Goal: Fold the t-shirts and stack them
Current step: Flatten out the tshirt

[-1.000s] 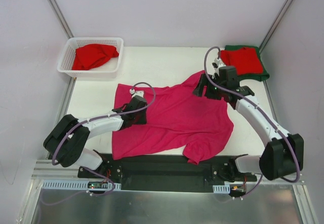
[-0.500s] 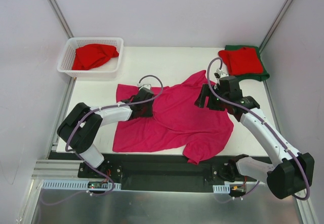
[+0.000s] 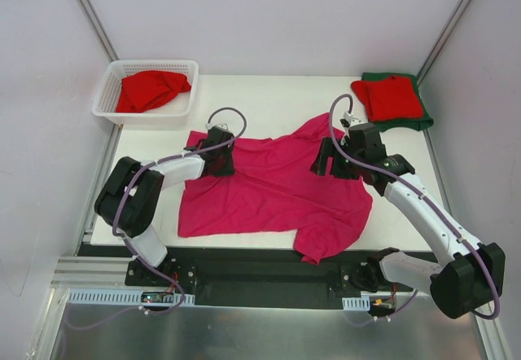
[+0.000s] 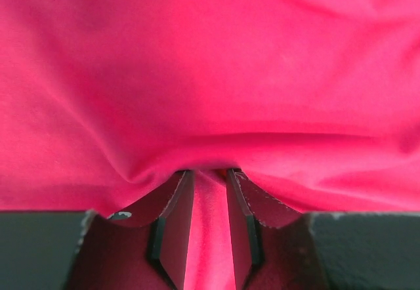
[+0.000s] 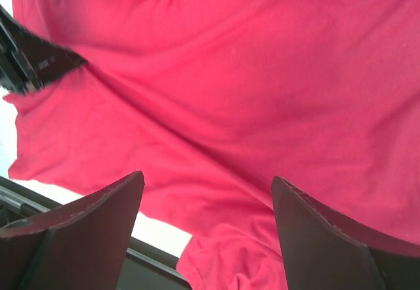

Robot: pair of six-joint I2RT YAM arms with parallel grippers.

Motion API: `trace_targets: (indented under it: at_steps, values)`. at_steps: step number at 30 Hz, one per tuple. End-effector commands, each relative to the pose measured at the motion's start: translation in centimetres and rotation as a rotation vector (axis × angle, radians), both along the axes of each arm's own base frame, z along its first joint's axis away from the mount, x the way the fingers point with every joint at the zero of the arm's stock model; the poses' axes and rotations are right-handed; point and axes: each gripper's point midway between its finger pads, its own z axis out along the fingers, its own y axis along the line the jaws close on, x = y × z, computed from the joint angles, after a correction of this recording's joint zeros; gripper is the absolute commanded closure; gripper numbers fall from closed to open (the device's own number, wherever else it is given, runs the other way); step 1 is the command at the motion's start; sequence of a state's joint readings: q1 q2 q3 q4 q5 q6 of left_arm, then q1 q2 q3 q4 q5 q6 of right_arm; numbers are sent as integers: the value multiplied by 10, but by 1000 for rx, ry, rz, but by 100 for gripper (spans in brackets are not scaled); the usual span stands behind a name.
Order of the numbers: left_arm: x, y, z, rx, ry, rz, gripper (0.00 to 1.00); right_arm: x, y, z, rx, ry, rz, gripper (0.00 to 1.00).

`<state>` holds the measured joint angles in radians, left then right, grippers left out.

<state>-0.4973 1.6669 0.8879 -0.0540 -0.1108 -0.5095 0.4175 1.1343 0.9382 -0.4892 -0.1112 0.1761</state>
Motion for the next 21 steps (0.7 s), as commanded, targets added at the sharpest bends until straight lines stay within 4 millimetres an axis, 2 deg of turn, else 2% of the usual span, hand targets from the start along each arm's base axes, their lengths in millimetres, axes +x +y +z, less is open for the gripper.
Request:
trace_targets:
  at_steps: [1, 10, 14, 21]
  values:
    - [5, 26, -9, 51, 85, 30, 74, -6, -1, -1, -9, 10, -8, 18]
    - [43, 54, 1, 12, 139, 116, 74, -14, -3, 1, -13, 15, -10, 18]
    - [67, 66, 13, 9, 117, 149, 74, -17, -4, 2, -11, 17, -4, 18]
    - [93, 88, 15, -3, 120, 203, 75, -28, -4, -2, -3, 33, -2, 18]
